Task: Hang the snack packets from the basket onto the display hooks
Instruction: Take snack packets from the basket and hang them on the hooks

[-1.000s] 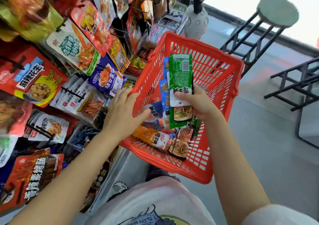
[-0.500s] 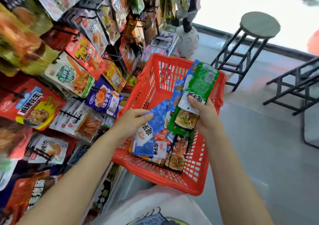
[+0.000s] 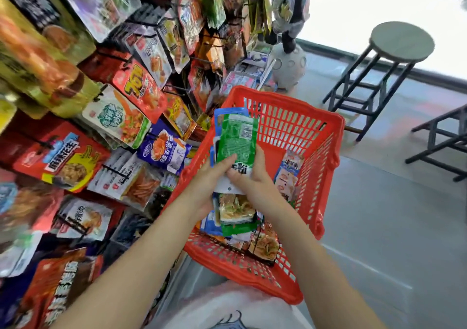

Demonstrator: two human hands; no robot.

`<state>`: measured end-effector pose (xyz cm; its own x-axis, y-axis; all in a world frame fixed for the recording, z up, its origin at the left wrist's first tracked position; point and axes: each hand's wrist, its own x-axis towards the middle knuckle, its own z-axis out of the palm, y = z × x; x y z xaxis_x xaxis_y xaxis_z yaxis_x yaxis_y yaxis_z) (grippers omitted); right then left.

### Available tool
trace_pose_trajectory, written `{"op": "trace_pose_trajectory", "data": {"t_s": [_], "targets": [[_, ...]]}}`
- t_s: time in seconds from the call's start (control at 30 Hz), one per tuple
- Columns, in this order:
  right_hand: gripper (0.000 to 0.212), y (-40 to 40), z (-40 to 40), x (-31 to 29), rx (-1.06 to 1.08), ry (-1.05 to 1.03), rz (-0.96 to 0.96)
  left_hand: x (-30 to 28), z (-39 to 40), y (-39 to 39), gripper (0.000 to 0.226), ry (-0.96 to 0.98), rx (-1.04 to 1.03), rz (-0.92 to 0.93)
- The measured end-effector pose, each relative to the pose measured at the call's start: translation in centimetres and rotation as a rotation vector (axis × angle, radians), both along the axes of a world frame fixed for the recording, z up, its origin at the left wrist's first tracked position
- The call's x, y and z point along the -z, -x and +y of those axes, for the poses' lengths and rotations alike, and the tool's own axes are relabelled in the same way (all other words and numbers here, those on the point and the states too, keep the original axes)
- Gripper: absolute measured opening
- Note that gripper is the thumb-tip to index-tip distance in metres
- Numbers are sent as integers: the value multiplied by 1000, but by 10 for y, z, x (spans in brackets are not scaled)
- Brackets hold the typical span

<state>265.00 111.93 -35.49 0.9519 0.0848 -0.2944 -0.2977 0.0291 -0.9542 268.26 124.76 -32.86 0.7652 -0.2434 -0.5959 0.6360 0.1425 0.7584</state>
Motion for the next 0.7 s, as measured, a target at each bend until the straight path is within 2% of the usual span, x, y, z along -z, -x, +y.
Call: {"op": "trace_pose_trajectory", "data": {"t_s": [0.03, 0.07, 0.2, 0.3, 0.37, 0.43, 0.57, 0.63, 0.7], "targets": [[94, 0, 4, 0, -44, 47, -57, -1, 2, -1, 30, 53, -7, 33], [94, 0, 5, 0, -72, 101, -110, -3, 3, 0, 24, 99, -9, 76], [88, -3, 3, 4, -59, 343, -261, -2, 7, 1, 39, 307, -67, 123], [86, -7, -4, 13, -101, 561, -291, -1, 5, 2, 34, 258, -26, 111], [85, -9, -9, 20, -105, 599, -300, 1, 3, -2, 25, 180, -2, 117], [81, -8, -10, 20, -31, 392, -239, 5, -1, -8, 22, 123, -14, 122], [56, -2, -7, 33, 374, -86, 174, 6, -8, -21, 26, 121, -177, 99], [52, 3, -4, 37, 481, -316, 343, 9, -12, -27, 32, 173, -219, 73], [50, 5, 0, 31, 549, -496, 411, 11, -18, -26, 33, 178, -225, 48]]}}
